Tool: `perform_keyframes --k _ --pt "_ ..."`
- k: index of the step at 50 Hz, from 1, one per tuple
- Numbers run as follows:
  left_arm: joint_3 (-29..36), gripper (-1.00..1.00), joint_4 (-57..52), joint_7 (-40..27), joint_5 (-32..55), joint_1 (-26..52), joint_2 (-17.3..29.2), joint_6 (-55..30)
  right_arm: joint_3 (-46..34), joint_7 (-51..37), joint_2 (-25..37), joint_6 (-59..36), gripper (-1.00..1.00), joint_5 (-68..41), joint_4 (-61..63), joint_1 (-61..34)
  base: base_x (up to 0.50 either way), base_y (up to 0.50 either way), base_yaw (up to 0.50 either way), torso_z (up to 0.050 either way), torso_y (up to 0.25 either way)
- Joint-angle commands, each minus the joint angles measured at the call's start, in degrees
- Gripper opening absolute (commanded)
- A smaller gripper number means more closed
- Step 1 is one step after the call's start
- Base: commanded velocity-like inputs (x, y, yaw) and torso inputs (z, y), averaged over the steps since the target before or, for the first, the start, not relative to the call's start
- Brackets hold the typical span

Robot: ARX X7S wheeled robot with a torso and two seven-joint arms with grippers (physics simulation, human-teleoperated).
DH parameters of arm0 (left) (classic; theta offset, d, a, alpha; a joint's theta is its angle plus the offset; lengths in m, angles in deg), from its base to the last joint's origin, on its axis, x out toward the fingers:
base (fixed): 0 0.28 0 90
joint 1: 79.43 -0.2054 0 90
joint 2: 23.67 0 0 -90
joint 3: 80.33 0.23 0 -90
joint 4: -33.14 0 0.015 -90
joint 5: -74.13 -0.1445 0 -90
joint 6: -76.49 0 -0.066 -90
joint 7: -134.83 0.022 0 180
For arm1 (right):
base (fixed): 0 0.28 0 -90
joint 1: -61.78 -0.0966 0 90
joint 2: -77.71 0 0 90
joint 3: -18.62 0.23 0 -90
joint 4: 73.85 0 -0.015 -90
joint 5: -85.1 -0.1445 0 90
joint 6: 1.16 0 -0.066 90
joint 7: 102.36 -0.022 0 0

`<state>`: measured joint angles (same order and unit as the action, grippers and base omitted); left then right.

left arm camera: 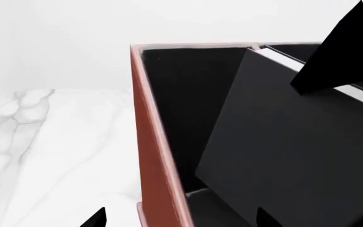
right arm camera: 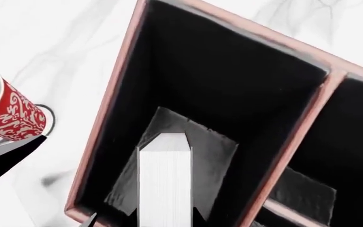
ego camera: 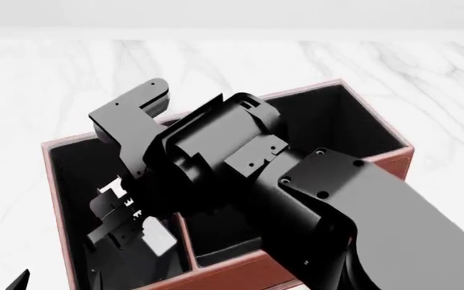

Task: Pick up the book and place it in the left compartment of the caddy.

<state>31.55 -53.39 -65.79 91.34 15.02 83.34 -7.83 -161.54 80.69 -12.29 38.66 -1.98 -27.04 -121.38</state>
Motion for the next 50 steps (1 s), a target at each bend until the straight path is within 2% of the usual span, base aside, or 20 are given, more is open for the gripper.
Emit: perform_keyframes --k 1,29,30,50 --pt "0.11 1.00 0.05 -0.09 0.20 0.07 0.09 0.05 0.56 0.68 0.00 0.40 -1.00 2.16 -0.56 0.69 0.00 0.00 0.00 0.000 0.000" --pt "0.49 1.00 -0.08 -0.36 0.49 0.06 0.35 0.23 0.66 0.91 0.00 0.30 -1.00 3.55 -0.40 2.01 0.00 0.00 0.00 0.000 0.000" --pt "0.49 1.00 -0.09 -0.36 0.54 0.07 0.38 0.20 0.63 0.84 0.00 0.24 1.00 3.71 -0.46 2.19 0.00 0.00 0.00 0.000 0.000" --pt "0.69 1.00 -0.12 -0.57 0.70 0.09 0.58 0.36 0.70 0.69 0.00 -0.67 1.00 3.84 -0.80 2.02 0.00 0.00 0.00 0.000 0.000"
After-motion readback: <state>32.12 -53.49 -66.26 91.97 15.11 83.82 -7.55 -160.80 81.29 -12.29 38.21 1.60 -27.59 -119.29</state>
